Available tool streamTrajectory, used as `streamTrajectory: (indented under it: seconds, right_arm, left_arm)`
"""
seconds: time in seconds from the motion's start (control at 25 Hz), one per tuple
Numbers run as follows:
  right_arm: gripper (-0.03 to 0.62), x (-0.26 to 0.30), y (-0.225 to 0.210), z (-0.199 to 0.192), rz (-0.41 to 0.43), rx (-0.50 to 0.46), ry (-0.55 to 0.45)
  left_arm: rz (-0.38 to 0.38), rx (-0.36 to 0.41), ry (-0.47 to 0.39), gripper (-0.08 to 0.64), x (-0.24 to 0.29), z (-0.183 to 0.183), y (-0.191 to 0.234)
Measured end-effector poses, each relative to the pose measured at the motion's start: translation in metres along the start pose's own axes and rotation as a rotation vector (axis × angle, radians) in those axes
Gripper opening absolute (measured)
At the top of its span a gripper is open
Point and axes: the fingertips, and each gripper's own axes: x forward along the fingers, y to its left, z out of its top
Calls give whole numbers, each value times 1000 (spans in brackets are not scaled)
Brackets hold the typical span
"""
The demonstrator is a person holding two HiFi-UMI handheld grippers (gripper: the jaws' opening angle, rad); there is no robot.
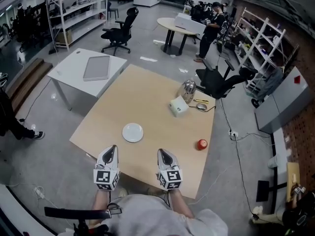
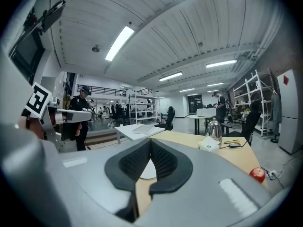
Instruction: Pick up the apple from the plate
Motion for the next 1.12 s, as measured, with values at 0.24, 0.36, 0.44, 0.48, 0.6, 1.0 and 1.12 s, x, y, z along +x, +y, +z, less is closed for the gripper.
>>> streamTrajectory:
  seconds: [0.24, 0.36, 0.44, 0.48, 0.6, 1.0, 1.12]
  right_arm:
    - [6, -1, 11, 2, 12, -9, -4]
    - [6, -2, 13, 1, 22, -4, -5]
    - [6, -2, 14, 3, 25, 6, -7]
    - [6, -1, 15, 3, 26, 10, -9]
    - [6, -2, 14, 5, 27, 12, -11]
    - [6, -7, 13, 4, 26, 11, -6]
    - [6, -7, 11, 3, 26, 15, -6]
  left_arm:
    - [9, 3, -9, 20, -9, 4, 6]
    - [14, 7, -12, 20, -12, 4, 7]
    - [15, 9, -13, 20, -13, 5, 9]
    - [14, 8, -13, 20, -13, 6, 10]
    - [12, 8, -14, 20, -12, 6, 8]
    - [0, 9, -10, 20, -13, 7, 1]
    - [-1, 13, -10, 20, -12, 6, 0]
